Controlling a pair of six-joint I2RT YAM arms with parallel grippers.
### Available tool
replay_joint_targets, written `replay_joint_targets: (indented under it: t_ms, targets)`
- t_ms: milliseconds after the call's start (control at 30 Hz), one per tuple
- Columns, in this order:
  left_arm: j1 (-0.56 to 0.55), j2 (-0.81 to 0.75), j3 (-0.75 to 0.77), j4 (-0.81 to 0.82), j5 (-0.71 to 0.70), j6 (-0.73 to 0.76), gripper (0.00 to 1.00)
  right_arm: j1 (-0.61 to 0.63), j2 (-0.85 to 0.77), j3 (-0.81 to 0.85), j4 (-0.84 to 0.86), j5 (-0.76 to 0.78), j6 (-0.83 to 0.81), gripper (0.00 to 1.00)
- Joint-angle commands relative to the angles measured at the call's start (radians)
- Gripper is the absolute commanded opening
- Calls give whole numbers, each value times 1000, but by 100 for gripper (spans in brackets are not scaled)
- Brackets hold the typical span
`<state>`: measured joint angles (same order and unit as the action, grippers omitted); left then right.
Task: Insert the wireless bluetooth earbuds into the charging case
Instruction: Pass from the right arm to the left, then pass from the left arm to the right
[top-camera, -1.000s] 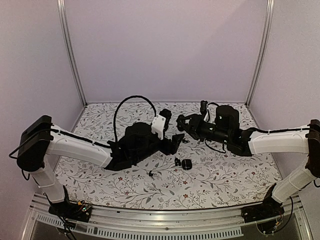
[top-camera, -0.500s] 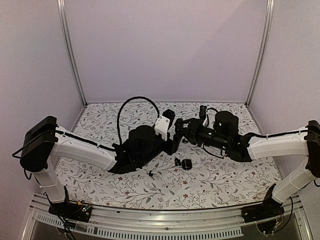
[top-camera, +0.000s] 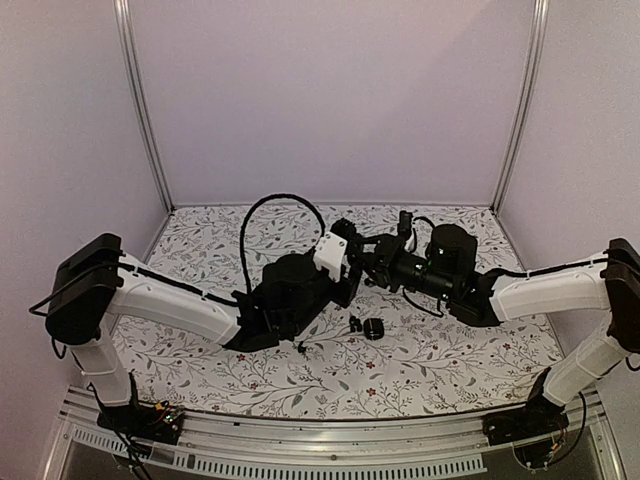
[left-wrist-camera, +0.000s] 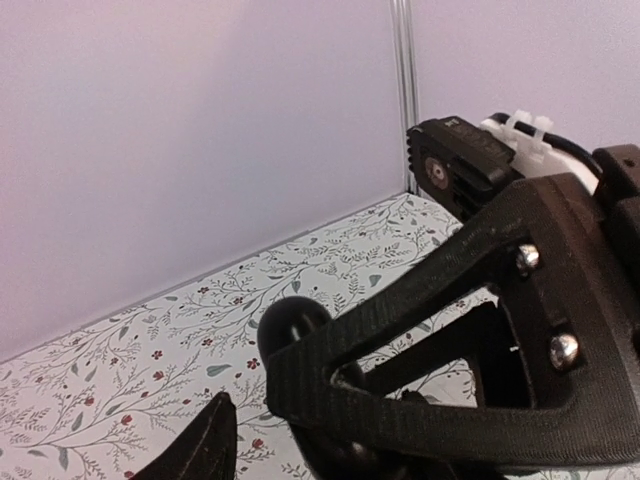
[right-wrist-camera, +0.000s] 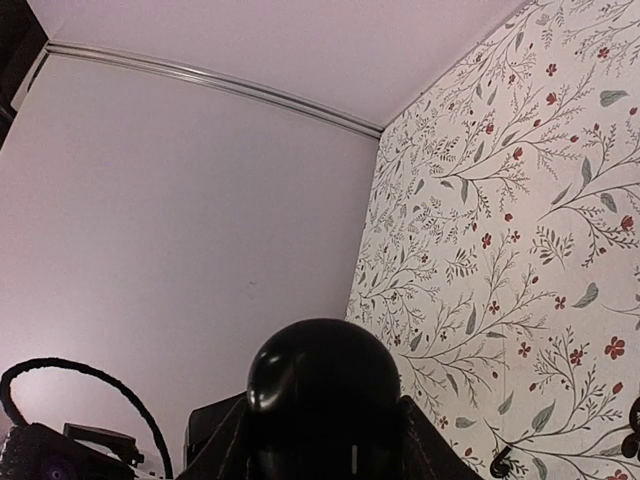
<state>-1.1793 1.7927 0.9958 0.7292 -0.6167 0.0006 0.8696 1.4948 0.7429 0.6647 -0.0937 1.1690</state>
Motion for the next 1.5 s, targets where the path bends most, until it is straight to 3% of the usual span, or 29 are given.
replay_joint_targets:
  t_ms: [0, 333, 500, 733, 833, 1133, 1300, 1467]
  targets:
    - [-24, 39, 18, 96, -138, 139, 53, 22, 22, -25, 66, -39, 50, 41]
    - [-39, 45, 12, 179, -176, 198, 35, 30, 32, -53, 123, -29, 83, 42]
    - [-50, 48, 12, 189, -181, 209, 22, 29, 34, -57, 137, -24, 83, 50]
    - [-62, 8, -16, 197, -166, 222, 12, 27, 4, -69, 130, 11, 39, 83]
    - [-68, -54, -48, 143, -112, 184, 11, 7, -51, -76, 110, 16, -44, 91]
    - [-14, -418, -193, -205, 357, 20, 12, -73, -311, -99, -115, -58, -423, 99]
    - [85, -605, -247, -323, 692, -51, 12, -73, -370, -38, -244, -318, -680, 97]
    - [131, -683, -206, -457, 874, -63, 13, -57, -382, -12, -294, -503, -800, 85]
